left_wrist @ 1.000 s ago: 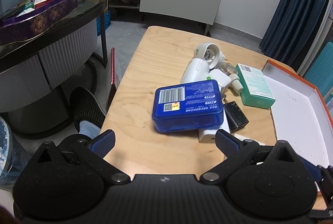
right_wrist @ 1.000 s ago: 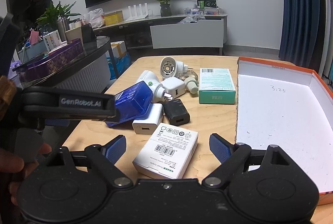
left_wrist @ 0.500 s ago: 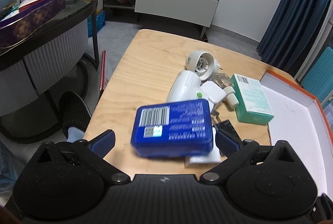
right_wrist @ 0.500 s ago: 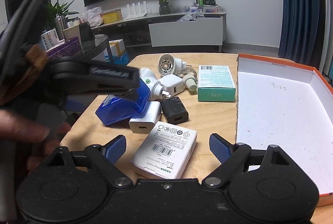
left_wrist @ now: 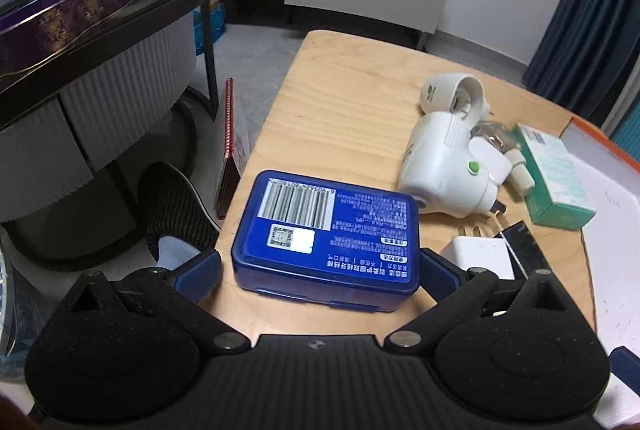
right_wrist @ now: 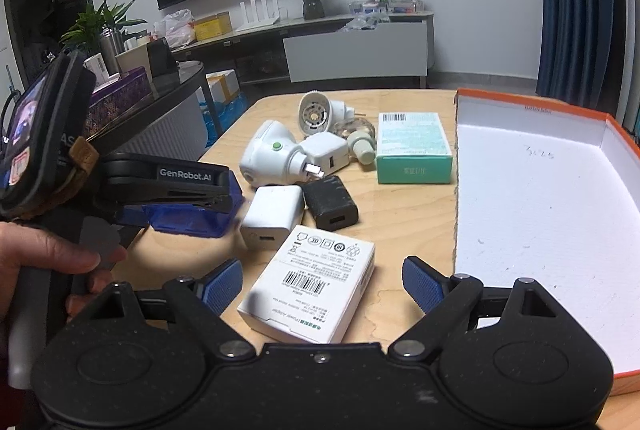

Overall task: Organize rigid objects
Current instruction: 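Grasp the blue plastic box with the left tool while the right tool grasps the white printed box, then carry both boxes into the orange-rimmed tray and open both tools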

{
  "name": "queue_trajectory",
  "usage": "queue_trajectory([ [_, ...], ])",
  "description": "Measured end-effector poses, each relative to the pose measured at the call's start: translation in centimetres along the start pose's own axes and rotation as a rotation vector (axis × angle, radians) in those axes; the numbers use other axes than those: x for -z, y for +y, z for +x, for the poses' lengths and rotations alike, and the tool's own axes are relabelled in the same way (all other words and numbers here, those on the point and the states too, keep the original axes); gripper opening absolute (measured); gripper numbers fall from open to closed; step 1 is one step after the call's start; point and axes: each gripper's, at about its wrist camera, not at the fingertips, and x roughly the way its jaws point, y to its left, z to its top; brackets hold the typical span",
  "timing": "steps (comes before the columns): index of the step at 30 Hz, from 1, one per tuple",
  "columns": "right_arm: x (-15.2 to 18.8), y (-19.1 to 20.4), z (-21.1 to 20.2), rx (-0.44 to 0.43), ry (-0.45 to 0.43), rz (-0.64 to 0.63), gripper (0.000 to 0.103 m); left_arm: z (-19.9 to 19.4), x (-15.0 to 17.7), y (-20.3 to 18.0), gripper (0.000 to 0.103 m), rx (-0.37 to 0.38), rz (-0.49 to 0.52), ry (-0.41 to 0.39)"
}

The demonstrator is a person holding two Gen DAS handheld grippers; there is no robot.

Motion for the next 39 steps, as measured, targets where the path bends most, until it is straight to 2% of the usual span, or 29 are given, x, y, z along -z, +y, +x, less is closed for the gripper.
queue_trajectory([
  [7, 0.3, 0.4, 0.4, 0.016, 0.046, 0.015, 0.102, 1.0, -0.1, -1.5, 0.103, -0.068, 0.097, -0.031],
  [9, 0.3, 0.6, 0.8, 0.027, 0.062, 0.018, 0.102, 1.1, 0.1, -1.4, 0.102, -0.044, 0.122, -0.052],
  [10, 0.4, 0.6, 0.9, 0.021, 0.064, 0.023, 0.102, 1.0, 0.2, -1.4, 0.094, -0.036, 0.131, -0.070],
  [13, 0.2, 0.8, 1.6, 0.015, 0.073, 0.025, 0.101, 0.5, 0.5, -1.1, 0.094, -0.004, 0.131, -0.100],
  [15, 0.0, 0.8, 2.1, 0.016, 0.081, 0.026, 0.093, 0.1, 0.7, -0.7, 0.093, 0.024, 0.111, -0.108],
  [16, -0.1, 0.7, 2.2, 0.017, 0.083, 0.026, 0.081, 0.1, 0.7, -0.6, 0.093, 0.036, 0.103, -0.110],
  [17, -0.2, 0.7, 2.2, 0.030, 0.081, 0.022, 0.074, -0.2, 0.8, -0.4, 0.093, 0.042, 0.099, -0.115],
  [19, -0.3, 0.5, 2.1, 0.031, 0.074, 0.010, 0.071, -0.9, 1.0, -0.3, 0.093, 0.043, 0.096, -0.129],
  [31, -2.1, -1.4, -2.3, 0.025, -0.054, -0.002, 0.071, -6.5, 1.8, -2.2, 0.093, 0.106, 0.084, -0.197],
  [39, -3.8, -4.9, -6.0, 0.083, -0.155, 0.031, 0.071, -8.8, 2.2, -5.3, 0.093, 0.168, 0.103, -0.213],
])
